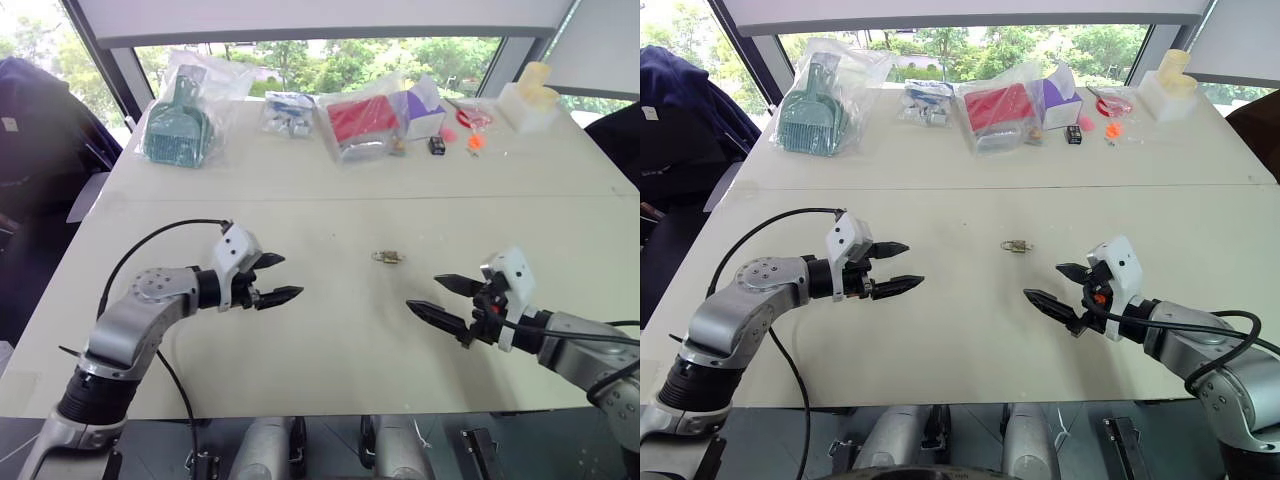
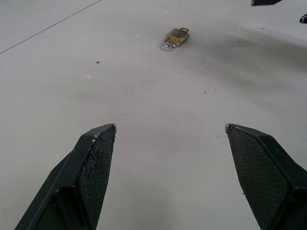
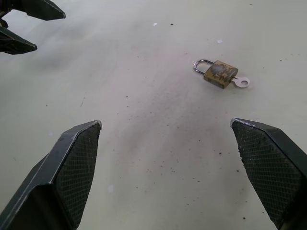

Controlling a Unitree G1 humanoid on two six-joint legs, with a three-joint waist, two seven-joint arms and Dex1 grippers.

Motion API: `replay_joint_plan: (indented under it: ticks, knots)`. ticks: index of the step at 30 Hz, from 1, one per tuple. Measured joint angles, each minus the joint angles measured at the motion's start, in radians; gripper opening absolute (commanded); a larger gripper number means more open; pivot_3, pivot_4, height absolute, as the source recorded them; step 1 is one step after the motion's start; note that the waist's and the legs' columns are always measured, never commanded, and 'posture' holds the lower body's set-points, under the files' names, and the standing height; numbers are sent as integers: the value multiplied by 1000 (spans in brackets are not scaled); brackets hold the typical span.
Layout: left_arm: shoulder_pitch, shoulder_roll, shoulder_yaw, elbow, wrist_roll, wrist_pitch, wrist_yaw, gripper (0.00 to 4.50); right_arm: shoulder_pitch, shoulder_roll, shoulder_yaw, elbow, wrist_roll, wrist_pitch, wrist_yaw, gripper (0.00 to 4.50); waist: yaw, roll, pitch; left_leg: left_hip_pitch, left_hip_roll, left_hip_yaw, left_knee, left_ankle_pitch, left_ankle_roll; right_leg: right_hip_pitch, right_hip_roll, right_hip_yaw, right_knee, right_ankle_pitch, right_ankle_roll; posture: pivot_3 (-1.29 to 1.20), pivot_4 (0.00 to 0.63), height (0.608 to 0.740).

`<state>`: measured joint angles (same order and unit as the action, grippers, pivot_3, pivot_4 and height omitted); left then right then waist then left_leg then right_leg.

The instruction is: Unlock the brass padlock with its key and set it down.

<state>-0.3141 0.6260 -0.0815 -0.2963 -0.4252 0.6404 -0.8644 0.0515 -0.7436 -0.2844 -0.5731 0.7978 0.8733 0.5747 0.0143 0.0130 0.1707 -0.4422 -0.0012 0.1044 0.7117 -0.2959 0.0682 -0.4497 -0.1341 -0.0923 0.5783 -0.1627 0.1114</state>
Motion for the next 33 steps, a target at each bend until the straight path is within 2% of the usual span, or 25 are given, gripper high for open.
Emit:
replay_joint_plan:
  ticks: [14,20,24,27,33]
  knots:
    - [-9,-5,-9,16,16,-17,18,3788,-6,18,10,0,-6,-1,-13,4476,0,0,0,0,0,0,0,0,0,0,0,0,0,0,0,0,150,735]
    - [-93,-3,-18,82,28,-47,-17,3788,-12,21,27,0,-11,-6,-19,4476,2,0,0,0,0,0,0,0,0,0,0,0,0,0,0,0,150,735]
    - [-282,-31,-92,235,88,-136,-98,3788,7,17,-7,26,-34,-19,-19,4476,17,0,0,0,-1,1,2,1,0,1,0,0,0,0,0,0,150,735]
    - [-459,-80,-208,416,191,-244,-181,3788,14,15,-26,51,-58,-36,-19,4476,28,0,0,0,-1,1,3,0,1,2,0,0,0,0,0,0,150,735]
    - [-707,-329,-303,822,264,-380,-300,3788,39,46,-92,47,-76,-49,-70,4476,24,-2,1,-1,-1,1,4,-1,3,2,0,0,-1,0,0,0,150,735]
